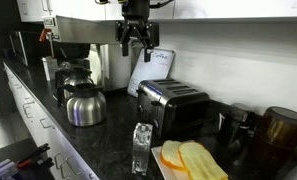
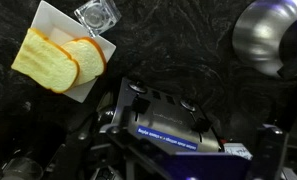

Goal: Push down the right switch of the toaster

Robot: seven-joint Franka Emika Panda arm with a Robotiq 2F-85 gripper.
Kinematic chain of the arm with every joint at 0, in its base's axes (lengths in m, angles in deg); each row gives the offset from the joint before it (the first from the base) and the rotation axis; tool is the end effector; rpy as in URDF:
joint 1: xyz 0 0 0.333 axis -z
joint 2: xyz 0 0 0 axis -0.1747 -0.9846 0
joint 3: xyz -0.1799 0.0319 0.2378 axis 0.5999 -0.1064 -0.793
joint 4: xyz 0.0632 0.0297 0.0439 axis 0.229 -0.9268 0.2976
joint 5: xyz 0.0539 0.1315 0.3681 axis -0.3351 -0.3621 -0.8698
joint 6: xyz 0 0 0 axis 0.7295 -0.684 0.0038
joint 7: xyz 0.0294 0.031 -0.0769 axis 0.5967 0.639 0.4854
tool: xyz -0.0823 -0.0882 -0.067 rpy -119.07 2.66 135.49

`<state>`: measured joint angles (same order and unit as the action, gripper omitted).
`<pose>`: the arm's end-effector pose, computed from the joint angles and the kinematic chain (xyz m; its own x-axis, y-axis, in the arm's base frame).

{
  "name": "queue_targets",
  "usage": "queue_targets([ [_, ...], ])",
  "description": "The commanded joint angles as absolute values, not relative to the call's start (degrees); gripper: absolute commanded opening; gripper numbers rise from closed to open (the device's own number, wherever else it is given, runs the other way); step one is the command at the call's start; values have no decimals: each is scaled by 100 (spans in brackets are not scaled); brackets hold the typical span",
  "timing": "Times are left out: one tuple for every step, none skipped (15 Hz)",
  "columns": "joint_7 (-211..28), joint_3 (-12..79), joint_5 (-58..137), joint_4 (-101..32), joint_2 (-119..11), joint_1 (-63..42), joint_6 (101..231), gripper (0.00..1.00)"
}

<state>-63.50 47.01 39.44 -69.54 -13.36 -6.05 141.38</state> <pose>0.4159 -0.1806 0.4931 0.9908 0.0654 0.1186 0.0698 -0.9970 -0.0336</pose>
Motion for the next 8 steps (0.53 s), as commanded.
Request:
queue_targets([
  [-6310,4602,3894,-6943,-1351,-488,14131,100],
  [-6310,4602,3894,-6942,-1348,-488,14131,100],
  [-6311,4602,3894,-6942,-1347,-488,14131,100],
  [-6311,4602,3894,-6942,-1347,-488,14131,100],
  [-6352,4608,3891,-6928,-1391,-476,14130,100],
  [-6430,4617,3847,-6942,-1436,-462,14175,100],
  [-6472,4631,3787,-6956,-1479,-462,14205,100],
  [-6533,4641,3713,-6961,-1548,-462,14260,100],
])
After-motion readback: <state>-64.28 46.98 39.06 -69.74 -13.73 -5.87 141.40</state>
